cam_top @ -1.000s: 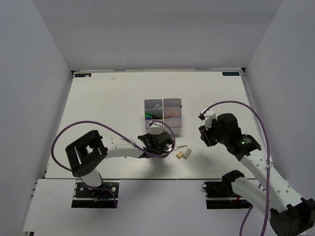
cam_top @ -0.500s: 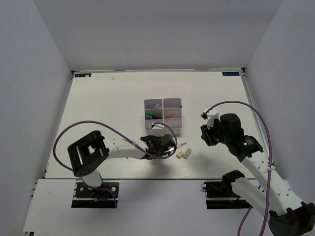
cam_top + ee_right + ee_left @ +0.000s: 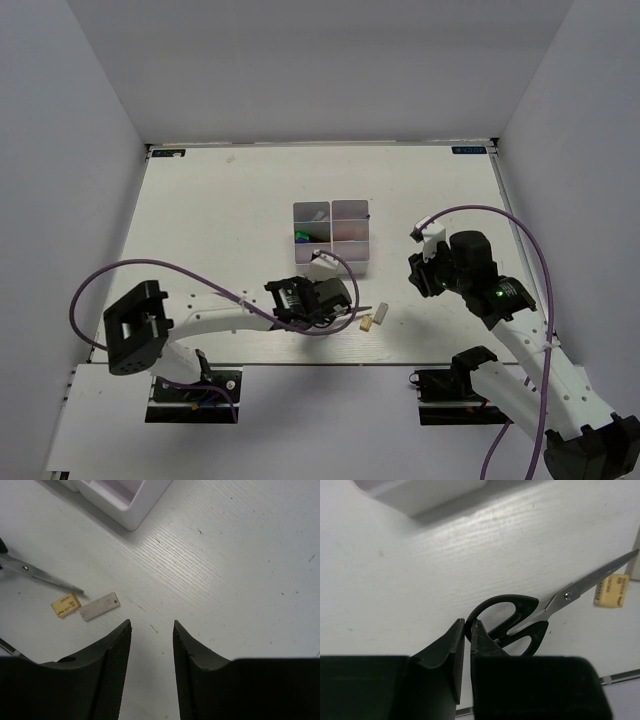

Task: Sort the stationery into containers
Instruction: Pick up the scissors from the center of the board, then place the scissors in the storage box.

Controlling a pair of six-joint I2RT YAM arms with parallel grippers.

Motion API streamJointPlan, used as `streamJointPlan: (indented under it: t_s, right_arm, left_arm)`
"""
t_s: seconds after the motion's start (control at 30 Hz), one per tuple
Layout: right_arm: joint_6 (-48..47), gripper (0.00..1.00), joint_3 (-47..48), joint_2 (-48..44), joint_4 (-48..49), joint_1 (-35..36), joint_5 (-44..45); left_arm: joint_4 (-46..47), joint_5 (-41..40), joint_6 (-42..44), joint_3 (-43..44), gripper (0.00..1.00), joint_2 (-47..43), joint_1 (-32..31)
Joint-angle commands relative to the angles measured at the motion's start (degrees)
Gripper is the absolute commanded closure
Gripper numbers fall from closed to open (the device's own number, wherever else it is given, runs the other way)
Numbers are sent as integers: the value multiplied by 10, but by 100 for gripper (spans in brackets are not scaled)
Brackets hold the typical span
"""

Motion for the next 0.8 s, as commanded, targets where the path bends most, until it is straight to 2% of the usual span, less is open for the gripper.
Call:
streamJointPlan:
  t_s: [0.0, 0.13, 0.47, 0.77]
  right_arm:
    - [8, 57, -4, -6, 14, -4, -14]
    - [8, 57, -5, -7, 14, -7, -16]
    - [8, 57, -7, -9, 12, -11, -17]
    - [8, 57, -10, -15, 16, -17, -19]
  left_arm:
    - [-41, -64, 92, 41, 100, -64, 4]
    - [-64, -93, 149, 65, 100, -93, 26]
    - [-39, -144, 288, 127, 100, -106, 111]
    - [-58, -151, 325, 155, 100, -83, 163]
